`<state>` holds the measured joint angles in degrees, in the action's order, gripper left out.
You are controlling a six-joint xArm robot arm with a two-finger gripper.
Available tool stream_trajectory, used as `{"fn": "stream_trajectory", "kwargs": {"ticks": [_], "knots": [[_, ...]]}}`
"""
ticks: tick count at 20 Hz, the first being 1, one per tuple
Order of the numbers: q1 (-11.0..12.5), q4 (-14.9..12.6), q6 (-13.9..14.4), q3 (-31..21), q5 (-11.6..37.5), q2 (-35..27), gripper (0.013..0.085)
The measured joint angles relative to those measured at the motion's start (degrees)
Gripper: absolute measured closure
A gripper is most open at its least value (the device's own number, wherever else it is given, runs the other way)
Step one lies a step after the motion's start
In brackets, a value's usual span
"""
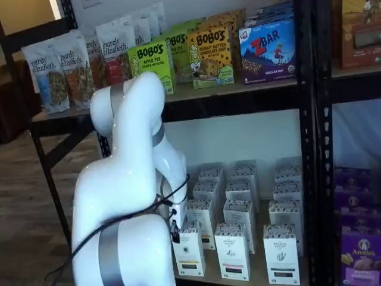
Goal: Pick up the white box with a yellow strip in the middle, on the bottom shelf, the fourth box from the left
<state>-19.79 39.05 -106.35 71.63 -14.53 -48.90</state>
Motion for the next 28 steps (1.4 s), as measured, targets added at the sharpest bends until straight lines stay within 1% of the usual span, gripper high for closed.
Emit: {"fn": "stream_trajectory", "kwargs": {"ticks": [5, 7, 9, 11, 17, 20, 28], "knots": [[0.8, -1.6, 1.0, 2.8, -1.0, -1.6, 0.013], [1.1, -3.0, 2.1, 3.9, -1.5, -2.2, 0.013], [1.4, -5.2, 3.9, 5.3, -2.2, -3.0, 0.013], [1.6, -6.7, 5.3, 6.5, -2.7, -3.8, 0.013], [1.6, -9.9, 8.4, 10.5, -3.8, -6.9, 0.013], [1.5, -11.0, 9.6, 12.2, -3.7, -8.3, 0.013], [1.9, -17.9, 15.5, 15.8, -5.0, -11.3, 0.013]]}}
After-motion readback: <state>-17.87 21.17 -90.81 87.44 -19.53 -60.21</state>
